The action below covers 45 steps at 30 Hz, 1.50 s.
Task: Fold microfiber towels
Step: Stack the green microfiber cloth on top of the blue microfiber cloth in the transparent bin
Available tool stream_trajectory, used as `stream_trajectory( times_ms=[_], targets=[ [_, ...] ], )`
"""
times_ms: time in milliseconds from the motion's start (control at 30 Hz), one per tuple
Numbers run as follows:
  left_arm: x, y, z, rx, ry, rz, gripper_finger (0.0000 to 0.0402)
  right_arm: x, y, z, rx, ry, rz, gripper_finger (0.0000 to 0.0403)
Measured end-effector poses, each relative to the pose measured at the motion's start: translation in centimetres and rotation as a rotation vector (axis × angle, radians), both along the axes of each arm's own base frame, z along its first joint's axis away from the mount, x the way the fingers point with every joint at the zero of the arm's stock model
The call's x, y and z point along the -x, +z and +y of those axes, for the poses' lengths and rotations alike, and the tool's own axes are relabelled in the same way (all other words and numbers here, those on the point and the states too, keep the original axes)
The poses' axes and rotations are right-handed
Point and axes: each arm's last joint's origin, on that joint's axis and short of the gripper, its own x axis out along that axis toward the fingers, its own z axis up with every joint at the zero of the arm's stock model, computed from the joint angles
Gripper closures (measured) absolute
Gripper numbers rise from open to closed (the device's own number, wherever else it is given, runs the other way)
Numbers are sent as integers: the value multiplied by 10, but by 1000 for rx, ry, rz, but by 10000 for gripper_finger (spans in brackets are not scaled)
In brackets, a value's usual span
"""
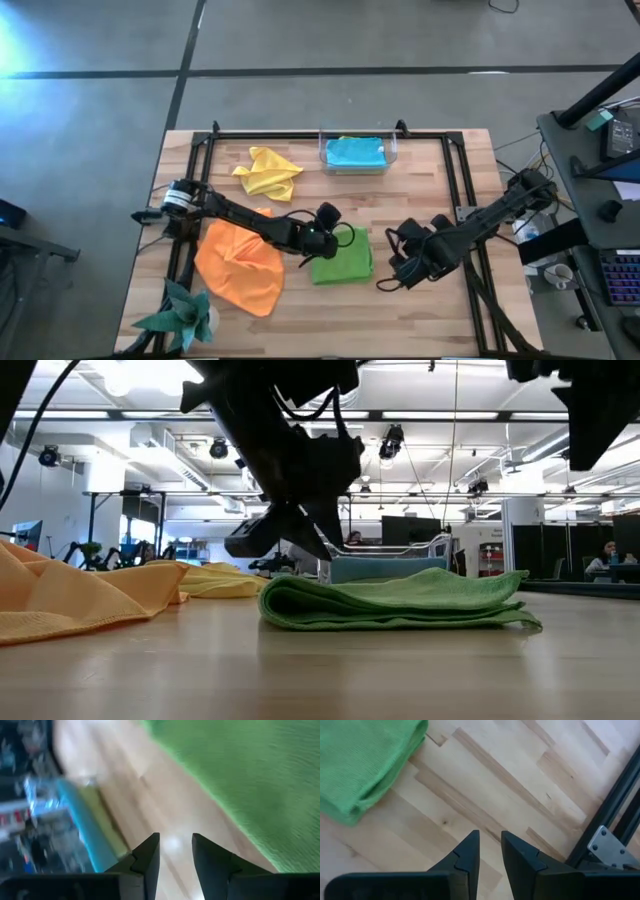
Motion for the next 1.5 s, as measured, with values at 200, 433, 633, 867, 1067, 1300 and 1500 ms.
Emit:
stream_trajectory(
  times_ms=[200,433,633,867,1067,1300,1500],
  targets=[
    [0,2,1,75,162,-129,302,7,14,-5,-37,-28,-72,335],
    [12,34,-1,323,353,-351,302,12,20,-8,-50,-27,-96,330],
    [31,86,0,627,460,-551,302,13,20,-8,-45,3,-83,335],
    [55,123,4,748,456,-654,302,11,20,-7,-55,4,-98,325],
    [69,140,8,755,454,-691,290,10,20,-7,-47,6,-122,319],
    [92,147,17,756,628,-718,218,6,29,-8,37,19,-212,319],
    [103,150,18,852,695,-699,188,6,34,-11,109,92,-224,319]
  ],
)
